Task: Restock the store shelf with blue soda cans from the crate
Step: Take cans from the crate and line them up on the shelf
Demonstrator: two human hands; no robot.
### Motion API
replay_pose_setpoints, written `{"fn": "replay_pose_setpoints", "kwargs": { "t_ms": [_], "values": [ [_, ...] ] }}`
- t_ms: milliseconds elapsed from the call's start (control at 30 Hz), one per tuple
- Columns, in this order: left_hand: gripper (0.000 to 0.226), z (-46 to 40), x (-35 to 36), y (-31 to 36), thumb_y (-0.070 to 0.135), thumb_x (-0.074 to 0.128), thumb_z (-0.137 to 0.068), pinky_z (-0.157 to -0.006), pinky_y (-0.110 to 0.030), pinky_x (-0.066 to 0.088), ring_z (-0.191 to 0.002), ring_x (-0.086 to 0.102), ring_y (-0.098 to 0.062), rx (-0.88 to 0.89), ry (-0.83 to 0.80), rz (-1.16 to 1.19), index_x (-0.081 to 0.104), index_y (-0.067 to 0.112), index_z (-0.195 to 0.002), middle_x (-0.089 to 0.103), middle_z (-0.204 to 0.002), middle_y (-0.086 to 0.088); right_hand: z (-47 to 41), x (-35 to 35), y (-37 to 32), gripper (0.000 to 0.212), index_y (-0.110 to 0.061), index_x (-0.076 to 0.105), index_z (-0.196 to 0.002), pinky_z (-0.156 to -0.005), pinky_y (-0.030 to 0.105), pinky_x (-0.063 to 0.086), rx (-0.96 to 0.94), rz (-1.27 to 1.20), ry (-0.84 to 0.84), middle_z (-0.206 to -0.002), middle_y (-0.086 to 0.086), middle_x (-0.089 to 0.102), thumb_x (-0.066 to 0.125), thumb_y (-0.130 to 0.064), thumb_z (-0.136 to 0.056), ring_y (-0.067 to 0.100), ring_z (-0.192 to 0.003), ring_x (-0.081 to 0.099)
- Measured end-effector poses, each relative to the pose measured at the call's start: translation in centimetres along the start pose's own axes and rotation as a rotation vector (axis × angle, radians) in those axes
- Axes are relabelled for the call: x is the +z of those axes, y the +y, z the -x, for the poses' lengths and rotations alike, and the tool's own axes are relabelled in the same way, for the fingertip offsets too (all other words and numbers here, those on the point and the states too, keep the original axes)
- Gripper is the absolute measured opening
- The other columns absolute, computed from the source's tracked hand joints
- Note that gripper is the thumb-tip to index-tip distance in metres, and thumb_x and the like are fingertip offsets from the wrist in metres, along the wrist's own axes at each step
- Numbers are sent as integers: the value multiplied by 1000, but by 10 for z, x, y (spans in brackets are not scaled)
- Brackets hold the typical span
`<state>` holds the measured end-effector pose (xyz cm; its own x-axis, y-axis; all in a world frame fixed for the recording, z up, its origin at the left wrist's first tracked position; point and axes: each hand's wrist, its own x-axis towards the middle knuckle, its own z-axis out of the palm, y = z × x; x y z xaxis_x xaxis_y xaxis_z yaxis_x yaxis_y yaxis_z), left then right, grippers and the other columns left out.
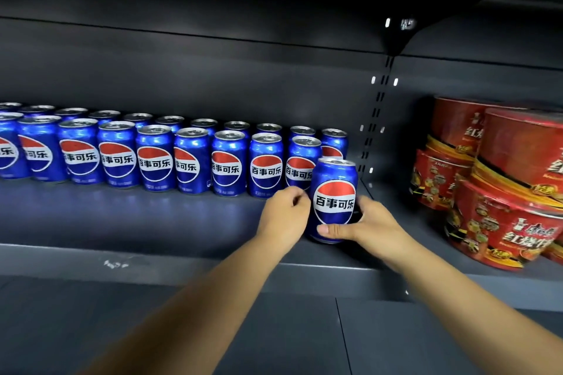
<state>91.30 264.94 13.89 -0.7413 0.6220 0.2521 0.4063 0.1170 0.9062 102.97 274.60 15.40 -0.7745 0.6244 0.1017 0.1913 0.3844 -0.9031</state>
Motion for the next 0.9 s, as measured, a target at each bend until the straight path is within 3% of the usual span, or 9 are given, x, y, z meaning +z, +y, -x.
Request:
{"fn": "replay_pose_setpoints", "kwargs": {
  "t_ms": [167,233,300,400,533,600,700,767,900],
  "values": [
    [21,-13,22,-6,18,49,-91,-81,-42,53,-86,64,-30,-54,-4,7,56,24,-72,67,-84,-8,-11,-11,12,57,-21,57,-104,-66,6,45,-16,49,66,-93,-12,66,87,-4,-59,0,-84,60],
    [7,-19,23,-8,23,53,-91,-83,-42,53,-87,65,-29,-76,64,49,57,20,-86,67,-87,-8,-18,-14,17,63,-19,57,-112,-70,10,43,-13,78,101,-99,-8,66,87,-7,-58,6,-90,61],
    [11,-28,20,-9,28,56,-91,-82,-37,51,-87,64,-28,-119,149,49,54,17,-93,64,-86,-6,-26,-14,20,71,-17,53,-122,-72,8,41,-16,89,131,-105,-7,63,86,-7,-60,9,-95,58],
    [19,-39,12,-10,33,57,-90,-77,-32,47,-85,61,-25,-156,200,-6,55,15,-86,66,-84,-5,-38,-11,23,83,-10,36,-131,-87,17,38,-4,69,189,-112,-7,51,84,-5,-64,10,-103,49],
    [26,-43,10,-14,39,58,-89,-80,-33,46,-84,60,-24,-139,142,-223,53,17,-76,60,-76,2,-52,-7,29,58,-13,39,-113,-87,24,39,85,89,184,-110,-3,54,81,-12,-72,14,-102,50],
    [32,-42,10,-15,44,56,-89,-88,-37,46,-88,60,-23,-122,110,-400,47,22,-68,56,-72,6,-60,-3,34,53,-19,39,-109,-99,32,39,105,135,198,-119,-1,57,79,-21,-74,21,-116,50],
    [38,-40,12,-16,43,54,-90,-90,-37,44,-90,61,-25,-87,97,-520,42,21,-62,60,-72,3,-69,4,39,56,-16,41,-123,-117,41,14,124,309,221,-136,2,51,71,-35,-81,23,-135,36],
    [30,-39,12,-18,37,52,-92,-89,-35,42,-93,60,-25,-34,97,-571,52,18,-69,66,-81,-1,-73,7,40,58,-16,39,-128,-117,42,7,122,403,228,-141,2,48,66,-41,-84,20,-139,30],
    [23,-34,16,-19,22,49,-92,-94,-35,40,-104,56,-22,123,-9,-628,65,14,-107,67,-102,-3,-77,10,42,60,-16,36,-133,-117,43,8,151,519,210,-144,3,44,60,-45,-87,19,-140,29]
  ]
}}
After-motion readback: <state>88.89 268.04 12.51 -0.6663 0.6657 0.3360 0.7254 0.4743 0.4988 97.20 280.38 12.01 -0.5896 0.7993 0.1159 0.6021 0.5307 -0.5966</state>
